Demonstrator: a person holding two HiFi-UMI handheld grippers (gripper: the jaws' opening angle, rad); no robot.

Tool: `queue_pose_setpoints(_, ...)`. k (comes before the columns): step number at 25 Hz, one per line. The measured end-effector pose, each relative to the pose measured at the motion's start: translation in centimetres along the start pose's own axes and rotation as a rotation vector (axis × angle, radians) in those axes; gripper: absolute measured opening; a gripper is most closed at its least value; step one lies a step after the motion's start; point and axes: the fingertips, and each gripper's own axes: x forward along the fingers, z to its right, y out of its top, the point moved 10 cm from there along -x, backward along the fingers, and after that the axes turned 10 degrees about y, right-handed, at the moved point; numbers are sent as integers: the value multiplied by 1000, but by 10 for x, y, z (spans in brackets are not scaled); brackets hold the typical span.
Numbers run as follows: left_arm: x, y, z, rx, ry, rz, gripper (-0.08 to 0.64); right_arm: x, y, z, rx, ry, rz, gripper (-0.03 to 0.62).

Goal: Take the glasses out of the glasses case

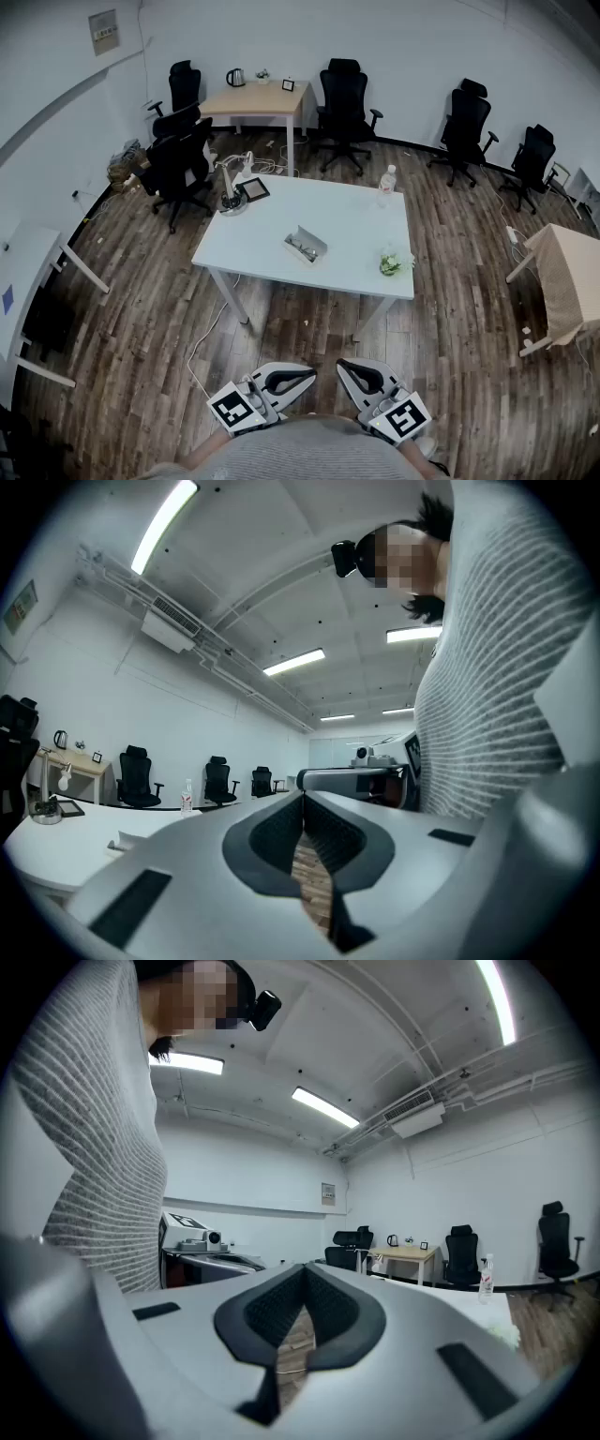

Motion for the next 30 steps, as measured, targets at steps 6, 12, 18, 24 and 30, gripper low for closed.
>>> queue_pose_setpoints(6, -4, -1, 2, 7, 0, -10, 12, 3, -1, -6, -12, 12, -8, 14)
queue_pose_setpoints(12, -8, -2, 2, 7, 10, -14, 12, 6, -1, -5, -2, 10, 3, 14)
queue_pose_setpoints(18, -7, -4, 7, 15, 17, -27, 12, 3, -6, -2, 119, 49, 98, 15)
queue_pose_setpoints(24, 1, -6, 8, 8, 32, -38, 12, 3, -3, -3, 78, 89, 95, 15)
queue_pose_setpoints(30, 4, -8, 7, 0, 69, -43, 12, 2, -4, 13, 99, 40, 109, 15)
